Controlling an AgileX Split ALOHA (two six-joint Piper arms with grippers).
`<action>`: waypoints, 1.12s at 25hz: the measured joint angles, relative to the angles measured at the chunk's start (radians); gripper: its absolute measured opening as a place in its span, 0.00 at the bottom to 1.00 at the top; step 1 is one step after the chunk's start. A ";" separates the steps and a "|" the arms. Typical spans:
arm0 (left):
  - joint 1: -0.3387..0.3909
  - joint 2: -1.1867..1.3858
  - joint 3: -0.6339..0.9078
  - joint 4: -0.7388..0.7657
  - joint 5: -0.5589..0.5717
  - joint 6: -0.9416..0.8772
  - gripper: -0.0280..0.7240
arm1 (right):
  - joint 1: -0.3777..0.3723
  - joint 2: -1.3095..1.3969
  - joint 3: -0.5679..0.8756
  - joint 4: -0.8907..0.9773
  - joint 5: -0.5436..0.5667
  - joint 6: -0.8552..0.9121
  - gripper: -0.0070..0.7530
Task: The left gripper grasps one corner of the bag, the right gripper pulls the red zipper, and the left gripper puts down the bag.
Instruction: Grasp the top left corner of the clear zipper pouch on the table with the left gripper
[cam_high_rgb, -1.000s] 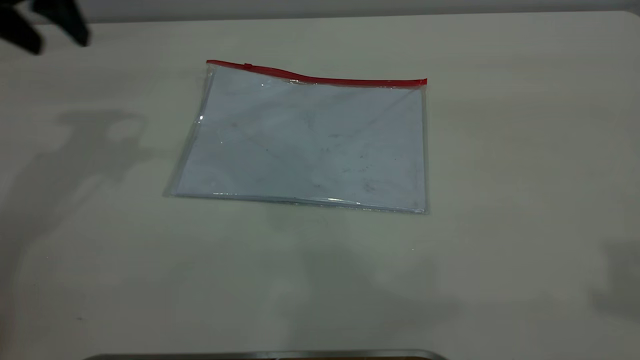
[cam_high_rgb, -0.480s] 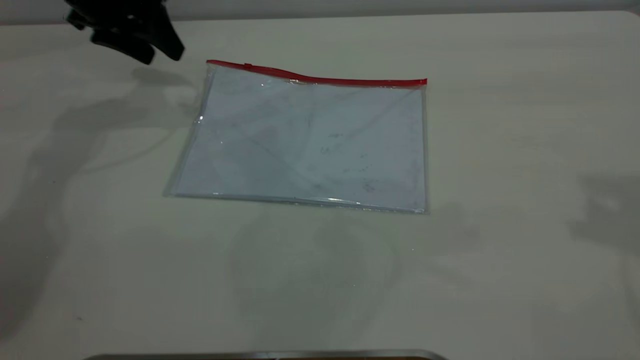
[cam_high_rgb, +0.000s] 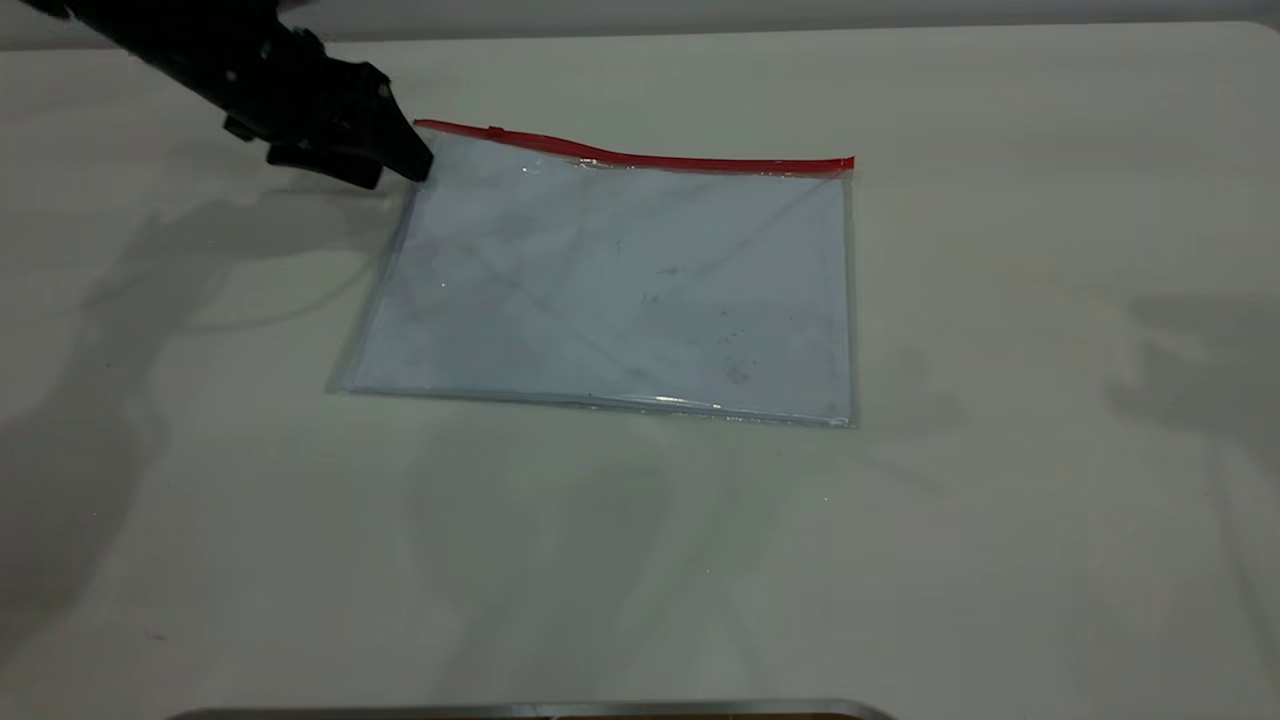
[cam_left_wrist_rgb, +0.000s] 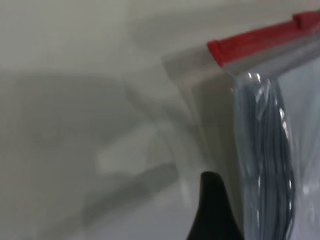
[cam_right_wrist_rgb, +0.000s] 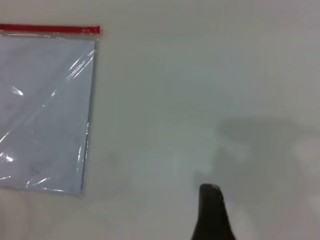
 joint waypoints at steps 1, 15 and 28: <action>0.000 0.009 0.000 -0.038 -0.002 0.026 0.82 | 0.000 0.003 0.000 0.005 -0.001 0.000 0.77; 0.000 0.083 -0.001 -0.341 0.039 0.273 0.71 | 0.000 0.007 0.000 0.019 -0.005 -0.010 0.77; 0.000 0.083 -0.074 -0.252 0.168 0.560 0.11 | 0.046 0.045 0.000 0.054 -0.148 -0.283 0.77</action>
